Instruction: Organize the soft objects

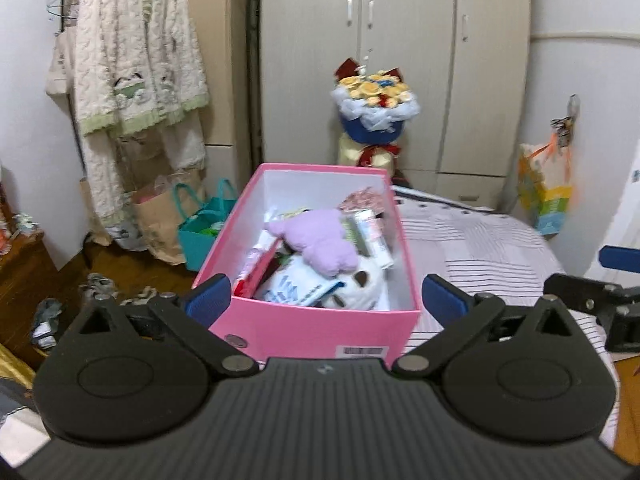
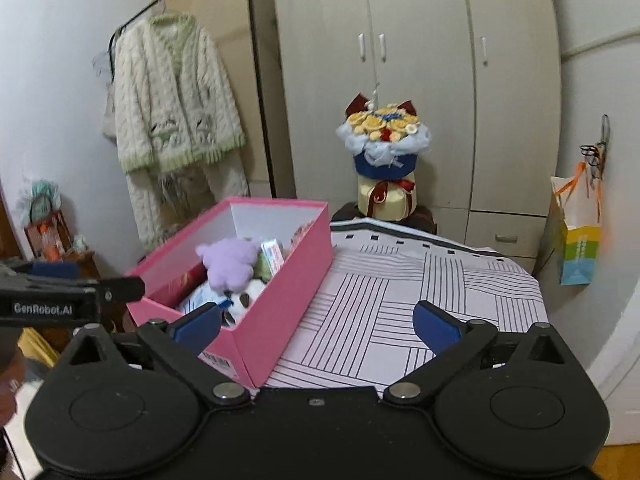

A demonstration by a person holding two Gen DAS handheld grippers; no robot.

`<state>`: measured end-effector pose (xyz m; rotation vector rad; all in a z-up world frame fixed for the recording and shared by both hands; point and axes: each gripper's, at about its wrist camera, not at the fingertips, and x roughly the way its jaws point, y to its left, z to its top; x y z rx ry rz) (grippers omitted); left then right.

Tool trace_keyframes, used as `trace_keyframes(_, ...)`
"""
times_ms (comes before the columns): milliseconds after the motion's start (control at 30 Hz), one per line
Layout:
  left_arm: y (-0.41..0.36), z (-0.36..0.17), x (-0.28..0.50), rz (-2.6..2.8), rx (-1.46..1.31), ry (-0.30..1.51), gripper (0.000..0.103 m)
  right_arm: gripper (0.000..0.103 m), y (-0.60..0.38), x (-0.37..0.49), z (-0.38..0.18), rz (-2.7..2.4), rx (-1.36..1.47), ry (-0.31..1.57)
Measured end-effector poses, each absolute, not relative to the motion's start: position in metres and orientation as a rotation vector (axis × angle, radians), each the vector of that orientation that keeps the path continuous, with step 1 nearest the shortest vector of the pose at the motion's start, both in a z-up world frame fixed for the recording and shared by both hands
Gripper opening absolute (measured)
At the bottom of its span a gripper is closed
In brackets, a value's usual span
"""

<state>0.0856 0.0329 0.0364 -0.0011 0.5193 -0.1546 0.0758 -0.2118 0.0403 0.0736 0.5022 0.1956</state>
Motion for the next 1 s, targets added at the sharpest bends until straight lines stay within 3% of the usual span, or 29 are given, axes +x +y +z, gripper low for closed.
trace_keyframes(1000, 0.037, 0.015, 0.065, -0.275, -0.004, 0.484, 0.103, 0.103, -0.211, 0.026, 0.027, 0.009, 0.069, 0.468)
